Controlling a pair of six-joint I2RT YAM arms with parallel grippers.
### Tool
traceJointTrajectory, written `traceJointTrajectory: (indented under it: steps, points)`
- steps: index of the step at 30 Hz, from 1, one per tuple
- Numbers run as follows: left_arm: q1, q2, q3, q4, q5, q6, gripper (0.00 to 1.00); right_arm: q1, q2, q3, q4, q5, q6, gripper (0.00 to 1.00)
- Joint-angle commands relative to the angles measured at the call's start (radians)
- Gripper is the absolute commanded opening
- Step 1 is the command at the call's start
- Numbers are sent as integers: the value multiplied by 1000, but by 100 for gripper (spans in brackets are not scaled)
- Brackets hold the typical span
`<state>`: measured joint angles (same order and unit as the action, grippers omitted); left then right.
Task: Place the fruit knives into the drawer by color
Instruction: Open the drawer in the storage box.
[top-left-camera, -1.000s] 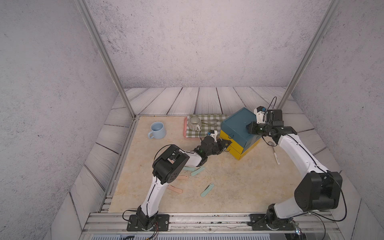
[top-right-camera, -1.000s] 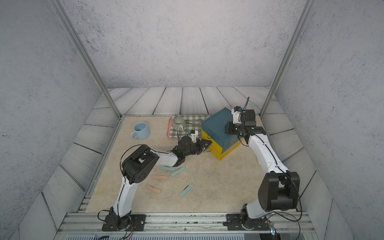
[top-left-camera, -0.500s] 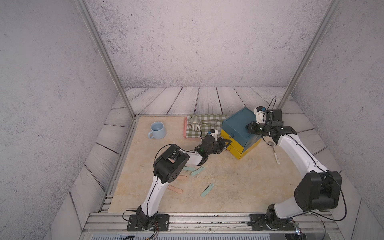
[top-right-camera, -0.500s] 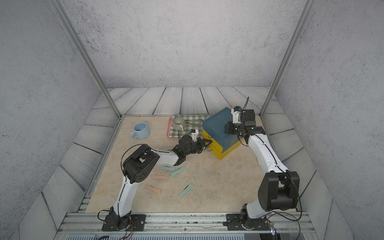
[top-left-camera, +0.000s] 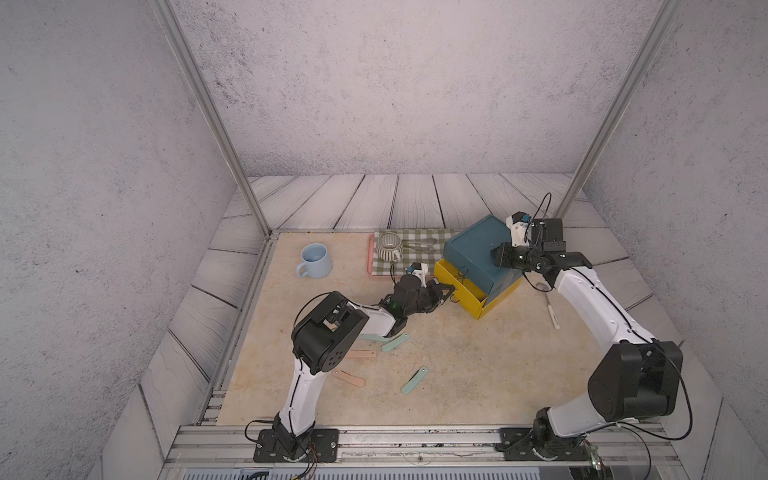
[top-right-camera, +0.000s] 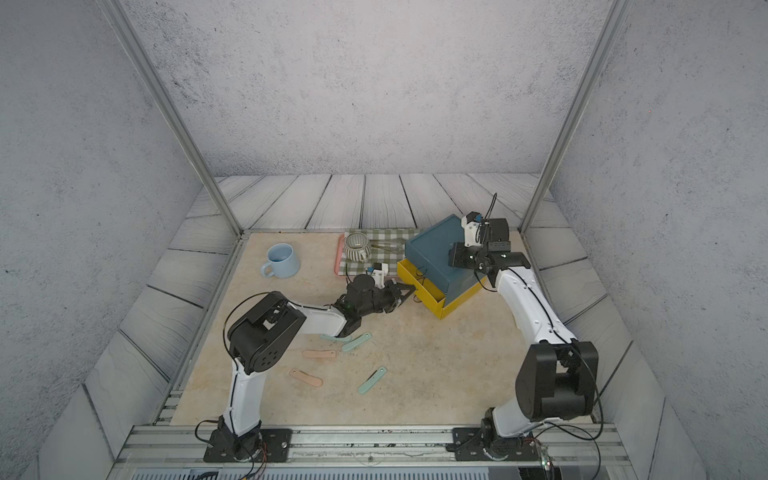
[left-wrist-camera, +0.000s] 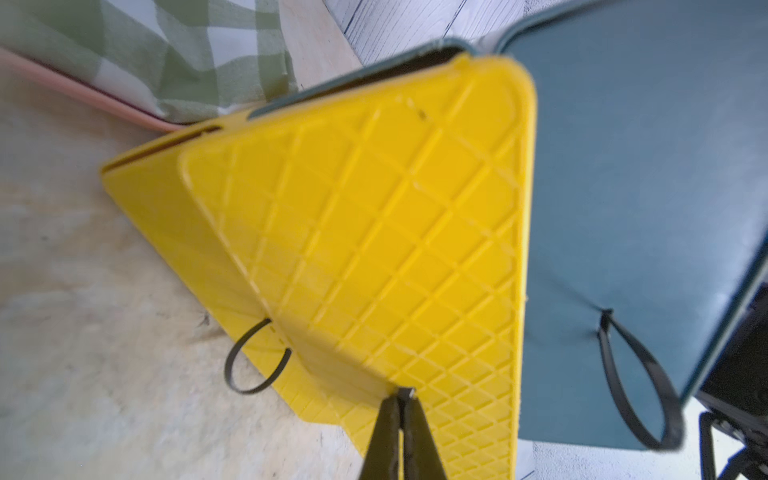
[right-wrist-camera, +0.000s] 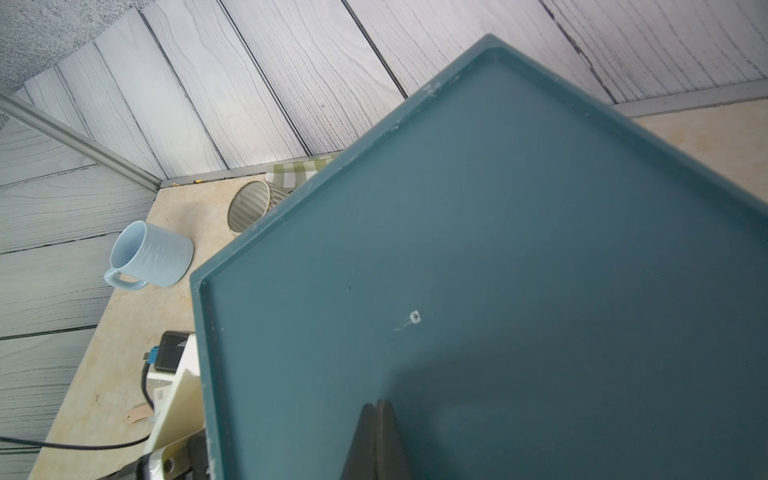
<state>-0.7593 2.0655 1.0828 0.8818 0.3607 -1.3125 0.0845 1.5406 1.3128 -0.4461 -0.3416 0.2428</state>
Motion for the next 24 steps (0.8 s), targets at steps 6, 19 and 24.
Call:
traceJointTrajectory:
  steps: [6,19,24]
  points:
    - [23,-122,-158,37,-31,49,0,6,113,-104,-370,90,5,4]
    - [25,-207,-304,57,-71,48,0,6,107,-107,-367,82,4,4]
    - [26,-234,-320,38,-71,61,0,7,107,-106,-368,82,4,4]
